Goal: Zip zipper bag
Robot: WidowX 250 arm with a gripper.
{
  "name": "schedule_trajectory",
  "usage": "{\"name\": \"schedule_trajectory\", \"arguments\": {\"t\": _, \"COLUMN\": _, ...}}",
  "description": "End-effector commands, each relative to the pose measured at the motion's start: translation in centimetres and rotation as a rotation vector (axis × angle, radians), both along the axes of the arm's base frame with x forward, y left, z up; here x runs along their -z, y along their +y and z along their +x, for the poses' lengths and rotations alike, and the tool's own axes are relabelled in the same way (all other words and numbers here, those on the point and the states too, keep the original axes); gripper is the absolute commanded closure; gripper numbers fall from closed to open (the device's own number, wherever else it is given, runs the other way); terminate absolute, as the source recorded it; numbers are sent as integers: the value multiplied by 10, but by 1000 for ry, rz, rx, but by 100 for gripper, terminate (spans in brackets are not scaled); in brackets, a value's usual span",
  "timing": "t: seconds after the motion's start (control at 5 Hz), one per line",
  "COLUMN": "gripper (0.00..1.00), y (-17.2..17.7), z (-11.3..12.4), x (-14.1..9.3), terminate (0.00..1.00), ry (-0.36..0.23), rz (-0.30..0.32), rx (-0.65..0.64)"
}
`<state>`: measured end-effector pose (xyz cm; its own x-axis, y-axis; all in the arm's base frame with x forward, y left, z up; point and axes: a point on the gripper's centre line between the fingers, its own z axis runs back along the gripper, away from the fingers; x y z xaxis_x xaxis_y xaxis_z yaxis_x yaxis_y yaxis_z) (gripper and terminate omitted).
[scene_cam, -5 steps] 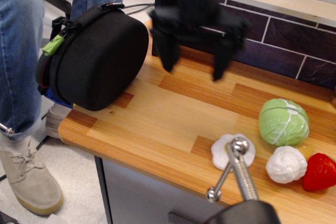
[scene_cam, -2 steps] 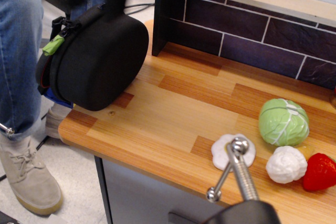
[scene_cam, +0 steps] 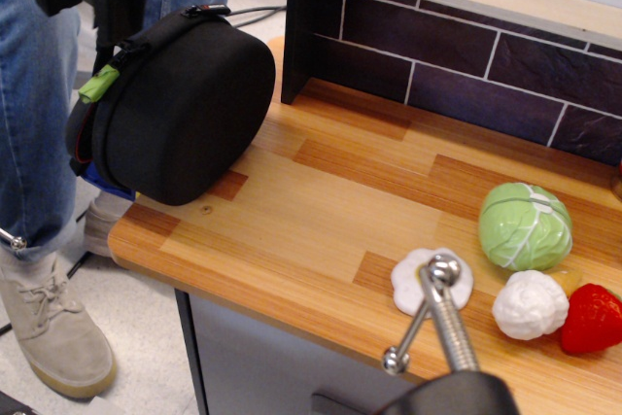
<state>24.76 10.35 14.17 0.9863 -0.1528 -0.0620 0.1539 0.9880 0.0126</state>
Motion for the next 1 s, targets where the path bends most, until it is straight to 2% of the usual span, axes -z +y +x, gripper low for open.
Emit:
{"name": "schedule_trajectory", "arguments": {"t": 0.0, "gripper": 0, "y": 3, "z": -10, "x": 16, "terminate": 0, "ry": -67, "rz": 25, "rx": 35}}
{"name": "schedule_trajectory", "arguments": {"t": 0.4, "gripper": 0, "y": -10, "z": -7, "x": 28, "terminate": 0, "ry": -103, "rz": 5, "rx": 19}}
{"name": "schedule_trajectory", "arguments": {"t": 0.6, "gripper": 100, "y": -14, "z": -4, "x": 32, "terminate": 0, "ry": -118, "rz": -5, "rx": 12}}
{"name": "schedule_trajectory", "arguments": {"t": 0.8, "gripper": 100, "y": -16, "z": -4, "x": 33, "terminate": 0, "ry": -117, "rz": 1, "rx": 9}}
